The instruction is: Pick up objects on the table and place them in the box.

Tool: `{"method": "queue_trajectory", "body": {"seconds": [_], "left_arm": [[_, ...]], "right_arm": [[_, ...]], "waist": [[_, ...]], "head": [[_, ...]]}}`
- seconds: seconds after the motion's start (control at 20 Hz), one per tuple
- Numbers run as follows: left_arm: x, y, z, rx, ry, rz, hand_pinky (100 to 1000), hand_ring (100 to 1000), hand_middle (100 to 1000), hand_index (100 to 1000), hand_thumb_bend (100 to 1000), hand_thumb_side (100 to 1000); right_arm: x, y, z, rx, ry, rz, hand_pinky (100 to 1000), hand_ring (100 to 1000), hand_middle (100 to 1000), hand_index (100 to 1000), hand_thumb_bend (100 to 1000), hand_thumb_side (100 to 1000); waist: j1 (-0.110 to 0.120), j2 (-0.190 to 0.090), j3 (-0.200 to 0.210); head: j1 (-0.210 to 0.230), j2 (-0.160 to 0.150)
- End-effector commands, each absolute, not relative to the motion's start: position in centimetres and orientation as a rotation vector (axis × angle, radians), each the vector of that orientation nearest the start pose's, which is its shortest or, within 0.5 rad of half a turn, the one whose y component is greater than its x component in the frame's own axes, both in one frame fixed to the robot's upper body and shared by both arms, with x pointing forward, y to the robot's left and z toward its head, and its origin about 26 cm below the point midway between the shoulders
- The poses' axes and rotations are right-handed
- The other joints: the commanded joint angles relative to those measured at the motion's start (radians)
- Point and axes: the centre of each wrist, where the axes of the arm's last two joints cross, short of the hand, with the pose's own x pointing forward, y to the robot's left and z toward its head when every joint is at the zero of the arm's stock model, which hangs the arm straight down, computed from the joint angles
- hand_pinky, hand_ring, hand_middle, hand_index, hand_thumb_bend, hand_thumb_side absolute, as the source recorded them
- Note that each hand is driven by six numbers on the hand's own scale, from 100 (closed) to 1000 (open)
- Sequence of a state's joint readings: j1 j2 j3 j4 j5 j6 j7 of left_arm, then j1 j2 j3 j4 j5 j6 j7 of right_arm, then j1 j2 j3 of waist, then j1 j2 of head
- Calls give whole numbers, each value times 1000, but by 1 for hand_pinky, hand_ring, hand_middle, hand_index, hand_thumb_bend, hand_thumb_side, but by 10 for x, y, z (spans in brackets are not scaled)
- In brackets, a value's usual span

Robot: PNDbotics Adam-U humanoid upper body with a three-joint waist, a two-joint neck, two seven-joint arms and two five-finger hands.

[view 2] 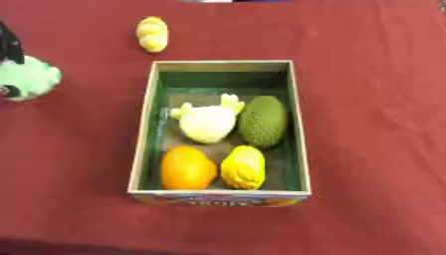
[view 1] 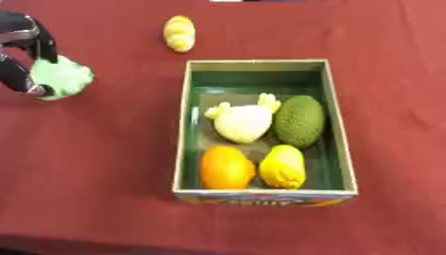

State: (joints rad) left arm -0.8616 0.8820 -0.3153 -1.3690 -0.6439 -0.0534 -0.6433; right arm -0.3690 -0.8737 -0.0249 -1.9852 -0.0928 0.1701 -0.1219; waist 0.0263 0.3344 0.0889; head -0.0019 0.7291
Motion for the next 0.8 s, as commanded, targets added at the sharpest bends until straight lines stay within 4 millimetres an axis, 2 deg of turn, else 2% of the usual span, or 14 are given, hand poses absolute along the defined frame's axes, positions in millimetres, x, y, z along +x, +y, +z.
{"method": "queue_trajectory", "body": {"seconds": [0.05, 0.35, 0.4, 0.6, 0.7, 0.8], "left_arm": [[382, 318, 340, 1026, -1313, -1700, 700, 595, 545, 621, 443, 100], [368, 258, 364, 832, -1502, -1811, 704, 593, 551, 633, 333, 100], [368, 244, 367, 784, -1536, -1833, 704, 589, 548, 631, 282, 100], [368, 193, 377, 640, -1609, -1930, 705, 592, 552, 635, 288, 100], [370, 184, 377, 630, -1582, -1958, 726, 629, 603, 701, 323, 100], [376, 187, 375, 654, -1513, -1964, 795, 749, 734, 849, 380, 100]], "right_arm": [[287, -327, 298, -673, -2157, 631, 791, 742, 793, 874, 100, 483], [288, -325, 300, -656, -2155, 650, 791, 742, 793, 873, 100, 487], [288, -324, 302, -650, -2157, 654, 791, 742, 793, 873, 100, 486], [289, -318, 308, -616, -2173, 684, 791, 742, 793, 873, 100, 485], [289, -316, 310, -606, -2180, 696, 792, 742, 793, 873, 100, 487], [289, -315, 311, -603, -2183, 698, 791, 742, 793, 873, 100, 491]], "waist": [[5, -30, -2], [22, -46, -14], [24, -48, -17], [27, -52, -31], [28, -51, -34], [30, -48, -33]], "head": [[-6, 2], [-12, 8], [-13, 10], [-8, 14], [-1, 16], [4, 17]]}}
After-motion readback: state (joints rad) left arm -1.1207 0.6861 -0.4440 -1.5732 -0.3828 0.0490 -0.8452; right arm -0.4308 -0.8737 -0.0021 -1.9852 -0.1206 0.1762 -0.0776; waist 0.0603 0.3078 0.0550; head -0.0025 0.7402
